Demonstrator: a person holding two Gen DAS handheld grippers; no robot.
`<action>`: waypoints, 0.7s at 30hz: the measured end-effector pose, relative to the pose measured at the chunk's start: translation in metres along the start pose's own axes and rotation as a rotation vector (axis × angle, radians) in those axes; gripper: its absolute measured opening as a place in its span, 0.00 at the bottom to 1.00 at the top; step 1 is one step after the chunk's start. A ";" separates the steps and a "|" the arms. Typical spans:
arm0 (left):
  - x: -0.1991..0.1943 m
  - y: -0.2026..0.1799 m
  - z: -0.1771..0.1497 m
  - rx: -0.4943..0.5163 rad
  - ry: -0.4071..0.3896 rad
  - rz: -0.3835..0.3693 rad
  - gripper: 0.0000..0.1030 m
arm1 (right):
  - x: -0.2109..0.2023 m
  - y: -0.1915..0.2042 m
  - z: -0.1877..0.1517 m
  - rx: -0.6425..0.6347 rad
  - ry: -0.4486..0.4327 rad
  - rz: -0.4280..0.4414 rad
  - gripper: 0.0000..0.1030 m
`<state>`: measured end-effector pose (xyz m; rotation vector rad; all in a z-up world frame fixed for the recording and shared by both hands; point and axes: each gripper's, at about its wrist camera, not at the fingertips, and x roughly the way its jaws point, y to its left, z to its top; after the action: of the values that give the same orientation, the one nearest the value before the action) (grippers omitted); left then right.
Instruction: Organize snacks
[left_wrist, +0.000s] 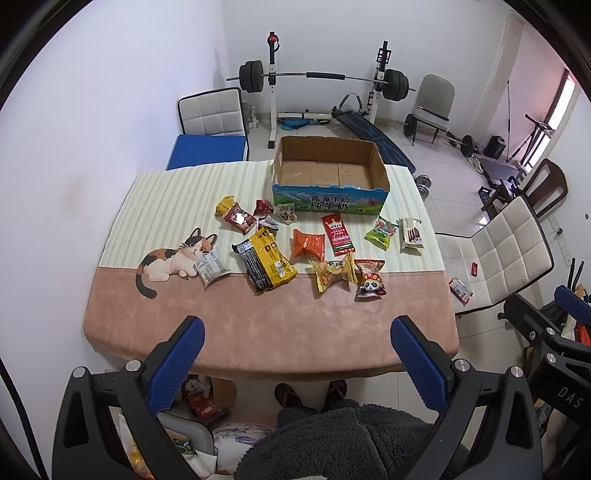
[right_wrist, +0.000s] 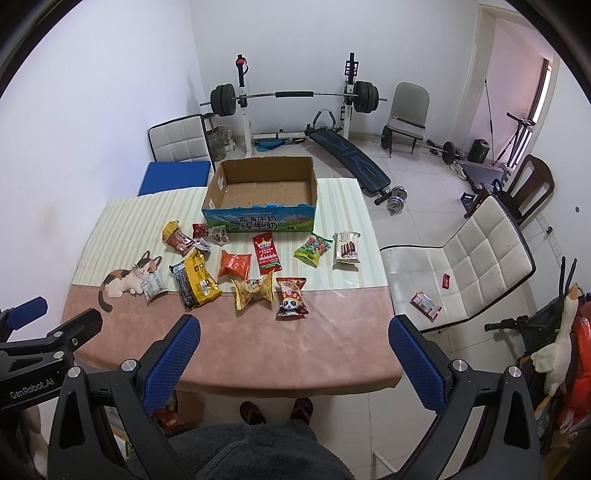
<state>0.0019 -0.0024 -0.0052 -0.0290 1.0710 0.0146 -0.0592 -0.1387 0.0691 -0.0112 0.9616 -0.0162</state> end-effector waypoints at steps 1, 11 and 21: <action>0.000 -0.001 0.002 0.000 -0.001 0.000 1.00 | 0.000 0.000 0.000 0.000 0.000 0.000 1.00; -0.007 -0.002 0.016 0.004 -0.012 -0.001 1.00 | -0.006 -0.001 0.001 0.000 -0.017 0.004 1.00; -0.009 0.001 0.021 0.006 -0.021 -0.001 1.00 | -0.012 -0.002 0.005 -0.001 -0.027 0.003 1.00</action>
<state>0.0163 -0.0009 0.0130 -0.0239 1.0496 0.0110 -0.0621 -0.1407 0.0814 -0.0109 0.9349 -0.0124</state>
